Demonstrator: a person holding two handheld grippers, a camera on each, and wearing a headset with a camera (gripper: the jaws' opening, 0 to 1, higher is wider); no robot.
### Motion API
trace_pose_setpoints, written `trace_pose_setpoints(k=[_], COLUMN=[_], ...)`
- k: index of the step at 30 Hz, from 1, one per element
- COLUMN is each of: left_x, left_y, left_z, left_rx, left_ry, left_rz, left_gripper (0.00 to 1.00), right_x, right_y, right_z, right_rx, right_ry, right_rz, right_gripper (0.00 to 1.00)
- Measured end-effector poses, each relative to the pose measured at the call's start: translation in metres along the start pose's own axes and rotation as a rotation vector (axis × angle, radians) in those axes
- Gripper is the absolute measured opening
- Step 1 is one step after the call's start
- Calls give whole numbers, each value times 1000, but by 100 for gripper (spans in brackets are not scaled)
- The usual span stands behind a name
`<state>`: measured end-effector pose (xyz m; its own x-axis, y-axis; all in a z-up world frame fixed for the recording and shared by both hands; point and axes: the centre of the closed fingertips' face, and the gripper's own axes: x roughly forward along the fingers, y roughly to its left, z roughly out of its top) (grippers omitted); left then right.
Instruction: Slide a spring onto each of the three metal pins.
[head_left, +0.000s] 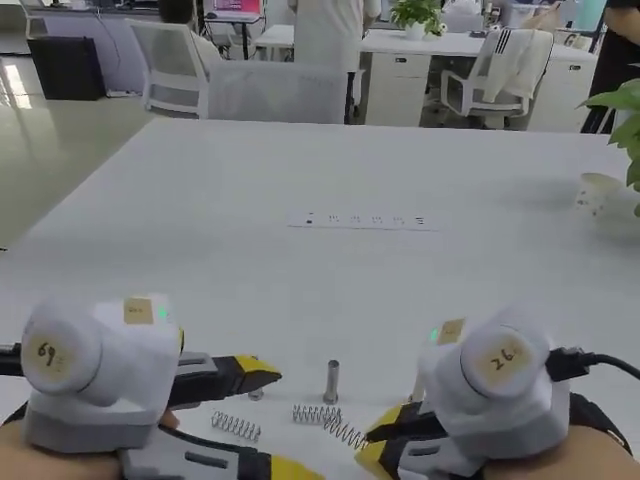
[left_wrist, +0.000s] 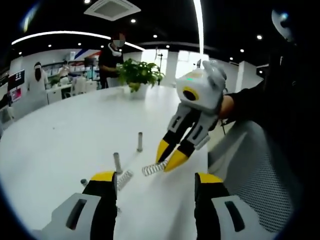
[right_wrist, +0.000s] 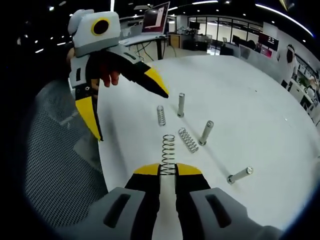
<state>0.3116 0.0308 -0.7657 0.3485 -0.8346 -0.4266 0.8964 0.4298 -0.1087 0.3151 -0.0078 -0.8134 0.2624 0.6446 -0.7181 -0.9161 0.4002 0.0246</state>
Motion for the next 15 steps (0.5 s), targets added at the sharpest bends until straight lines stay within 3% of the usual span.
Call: trace_pose_setpoints(k=[3, 15], left_x=[3, 13], left_y=[-3, -17], left_z=[-3, -17], left_rx=[-11, 118], left_ry=[1, 66], left_rz=[-12, -67], left_gripper=[52, 34], right_x=[1, -5], right_y=[8, 31], right_z=[3, 7], right_rx=[-28, -174], right_ry=[-1, 60], right_rz=[30, 133], right_gripper=[8, 8])
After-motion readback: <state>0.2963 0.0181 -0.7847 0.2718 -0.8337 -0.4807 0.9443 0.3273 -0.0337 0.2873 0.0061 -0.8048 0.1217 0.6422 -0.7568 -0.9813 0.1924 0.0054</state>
